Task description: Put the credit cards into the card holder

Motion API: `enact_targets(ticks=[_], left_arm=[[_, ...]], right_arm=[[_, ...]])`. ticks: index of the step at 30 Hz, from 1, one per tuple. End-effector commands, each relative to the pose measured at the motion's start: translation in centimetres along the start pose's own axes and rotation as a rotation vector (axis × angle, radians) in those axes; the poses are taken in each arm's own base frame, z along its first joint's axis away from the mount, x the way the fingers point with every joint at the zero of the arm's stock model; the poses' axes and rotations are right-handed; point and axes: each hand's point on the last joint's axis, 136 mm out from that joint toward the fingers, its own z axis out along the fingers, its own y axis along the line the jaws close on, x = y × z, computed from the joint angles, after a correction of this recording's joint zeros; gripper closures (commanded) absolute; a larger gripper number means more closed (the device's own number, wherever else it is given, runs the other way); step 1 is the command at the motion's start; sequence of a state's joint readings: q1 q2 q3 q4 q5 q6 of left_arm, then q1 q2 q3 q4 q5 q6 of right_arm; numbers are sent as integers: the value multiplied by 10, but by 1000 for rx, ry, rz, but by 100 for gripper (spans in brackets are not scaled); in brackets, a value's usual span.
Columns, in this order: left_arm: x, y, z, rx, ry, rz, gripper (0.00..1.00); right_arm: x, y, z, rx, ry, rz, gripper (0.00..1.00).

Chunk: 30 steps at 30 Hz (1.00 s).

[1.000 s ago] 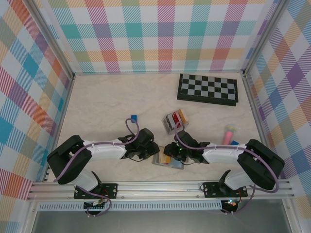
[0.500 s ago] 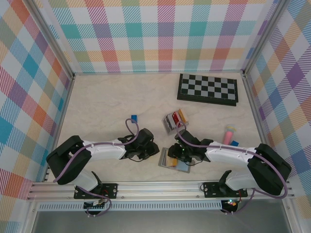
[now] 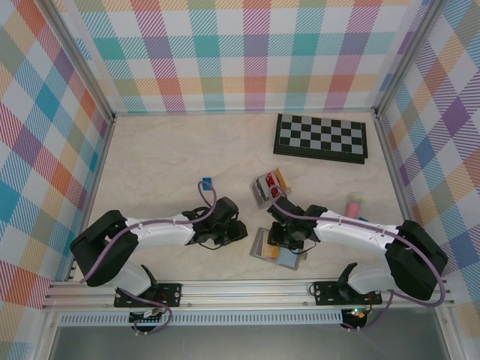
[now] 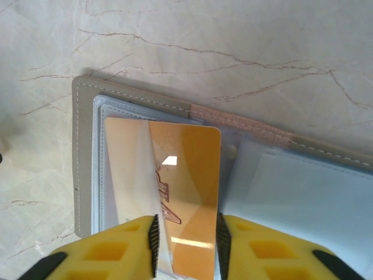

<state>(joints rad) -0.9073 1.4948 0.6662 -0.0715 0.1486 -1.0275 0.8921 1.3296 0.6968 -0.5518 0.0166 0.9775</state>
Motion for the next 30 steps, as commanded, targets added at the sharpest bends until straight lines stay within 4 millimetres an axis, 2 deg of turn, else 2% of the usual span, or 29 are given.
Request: enact_targets(ticks=[1,3,5,7,13,17,23,30], left_arm=[[3,-6,-4,0,2,27,67],[1,-3,-7,-14,-11,22,67],[-1,0,-10,-27,-28,15,67],[-1,0,-13,-26,-36,17,67],[3,-19,-13,49,0,61,64],[10,-31,-8,60,44,108,64],[19,-32,4,54,90,114,64],[27,-25,17,22,132,106,65]], right_arm=[[-4,6,-1,34,12,-92,65],[-7,16,2,15,21,-114,65],[-11,13,3,70,19,-94,66],[-13,11,0,92,8,-74,63],[0,-4,-2,126,43,-11,60],[11,-3,6,74,76,5,66],[17,-4,11,91,96,13,66],[19,17,21,9,118,-8,77]])
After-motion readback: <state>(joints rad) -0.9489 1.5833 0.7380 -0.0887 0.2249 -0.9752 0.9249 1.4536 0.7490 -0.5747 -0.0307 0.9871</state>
